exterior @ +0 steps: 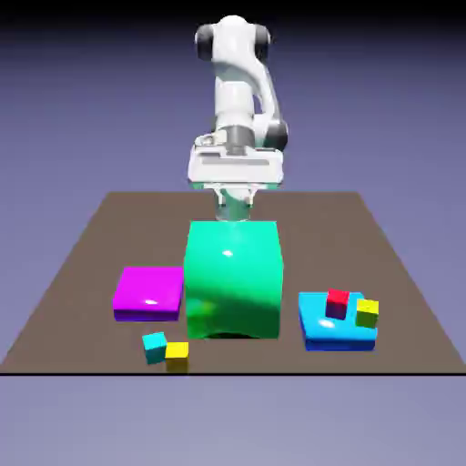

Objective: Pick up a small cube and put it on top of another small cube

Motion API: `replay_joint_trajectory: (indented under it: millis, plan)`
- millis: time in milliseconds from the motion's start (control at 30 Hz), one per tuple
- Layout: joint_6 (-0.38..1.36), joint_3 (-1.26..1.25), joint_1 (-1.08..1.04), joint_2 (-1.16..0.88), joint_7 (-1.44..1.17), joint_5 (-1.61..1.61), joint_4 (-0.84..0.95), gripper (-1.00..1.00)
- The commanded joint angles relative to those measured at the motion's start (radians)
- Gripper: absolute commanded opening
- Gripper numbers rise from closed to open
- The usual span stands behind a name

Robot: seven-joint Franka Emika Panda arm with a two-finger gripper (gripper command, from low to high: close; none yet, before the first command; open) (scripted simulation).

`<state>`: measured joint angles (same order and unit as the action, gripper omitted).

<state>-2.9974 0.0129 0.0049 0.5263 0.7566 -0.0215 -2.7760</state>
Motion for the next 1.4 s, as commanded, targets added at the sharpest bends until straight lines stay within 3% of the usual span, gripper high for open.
replay_joint_trajectory:
  millis: [0,967,1033,1133,1167,1367]
  plan:
    - [0.033,0.011,-0.006,-0.036,0.013,-0.018,0.028,0.00]
    - [0.985,0.321,-0.176,-1.087,0.386,-0.536,0.847,0.00]
    - [1.009,0.329,-0.180,-1.115,0.396,-0.550,0.868,0.00]
    - [0.885,0.282,-0.176,-1.209,0.349,-0.619,0.831,0.00]
    - [0.885,0.282,-0.176,-1.209,0.349,-0.619,0.831,-1.00]
    - [1.032,0.252,-0.169,-1.101,0.379,-0.488,0.870,-1.00]
